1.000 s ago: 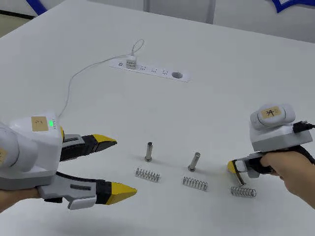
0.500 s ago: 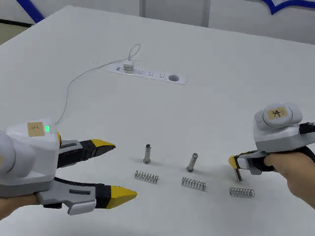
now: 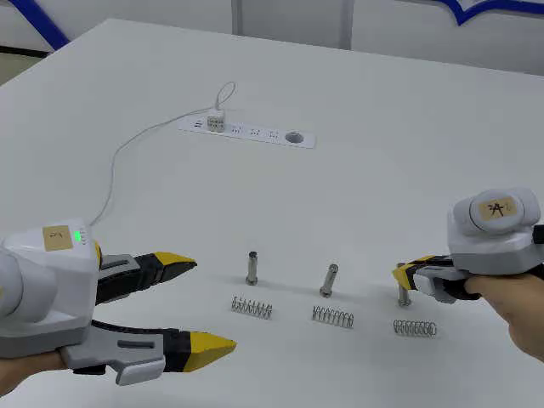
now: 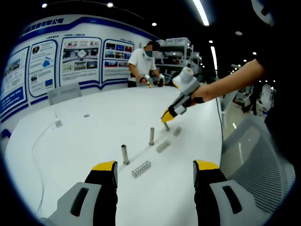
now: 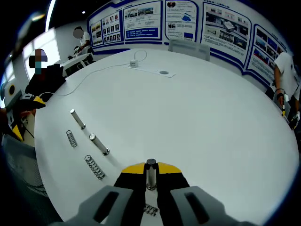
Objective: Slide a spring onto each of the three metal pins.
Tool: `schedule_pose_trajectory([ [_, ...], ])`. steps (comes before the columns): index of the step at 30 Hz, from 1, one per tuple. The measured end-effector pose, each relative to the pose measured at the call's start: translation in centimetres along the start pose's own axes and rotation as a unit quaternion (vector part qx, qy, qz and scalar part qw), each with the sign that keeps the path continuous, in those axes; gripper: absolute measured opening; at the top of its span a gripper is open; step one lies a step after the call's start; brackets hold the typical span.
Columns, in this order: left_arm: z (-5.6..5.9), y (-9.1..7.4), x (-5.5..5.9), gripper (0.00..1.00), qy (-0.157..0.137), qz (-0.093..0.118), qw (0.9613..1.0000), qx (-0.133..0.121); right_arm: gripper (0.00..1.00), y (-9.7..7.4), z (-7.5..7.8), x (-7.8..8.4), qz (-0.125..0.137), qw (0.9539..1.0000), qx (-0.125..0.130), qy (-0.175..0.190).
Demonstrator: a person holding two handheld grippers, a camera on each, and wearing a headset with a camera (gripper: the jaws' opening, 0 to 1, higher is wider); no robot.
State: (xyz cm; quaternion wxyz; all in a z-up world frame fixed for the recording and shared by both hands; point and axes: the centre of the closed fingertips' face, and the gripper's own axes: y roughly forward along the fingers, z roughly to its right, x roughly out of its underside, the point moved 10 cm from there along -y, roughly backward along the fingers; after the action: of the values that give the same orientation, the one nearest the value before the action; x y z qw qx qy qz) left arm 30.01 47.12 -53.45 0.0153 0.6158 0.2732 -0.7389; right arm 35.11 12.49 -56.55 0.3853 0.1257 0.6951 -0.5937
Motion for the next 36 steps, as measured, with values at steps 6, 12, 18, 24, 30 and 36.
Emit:
schedule_pose_trajectory([
  [6, 0.1, 0.0, -0.3, 0.67, 0.002, 0.003, 1.0, -0.001, 0.08, -0.5, 0.0, 0.7, 0.023, 0.9997, -0.001, -0.002],
  [12, 0.2, 0.2, -0.1, 0.66, -0.007, 0.004, 1.0, -0.002, 0.08, -1.0, 0.0, 1.5, 0.048, 0.9988, 0.002, 0.007],
  [18, 0.6, 0.5, 0.0, 0.66, -0.004, 0.001, 1.0, 0.003, 0.08, -1.5, -0.1, 1.9, 0.052, 0.9986, 0.002, 0.009],
  [24, 0.8, 0.4, -0.1, 0.66, -0.005, 0.005, 1.0, 0.006, 0.08, -1.8, -0.5, 2.2, 0.048, 0.9987, 0.011, -0.017],
  [30, 0.7, 0.1, -0.1, 0.65, -0.002, 0.002, 1.0, 0.004, 0.09, -1.9, -0.4, 2.3, 0.048, 0.9987, 0.013, -0.013],
  [36, 0.9, 0.0, 0.3, 0.65, -0.001, -0.004, 1.0, 0.004, 0.09, -2.0, -0.3, 2.3, 0.044, 0.9988, 0.014, -0.017],
])
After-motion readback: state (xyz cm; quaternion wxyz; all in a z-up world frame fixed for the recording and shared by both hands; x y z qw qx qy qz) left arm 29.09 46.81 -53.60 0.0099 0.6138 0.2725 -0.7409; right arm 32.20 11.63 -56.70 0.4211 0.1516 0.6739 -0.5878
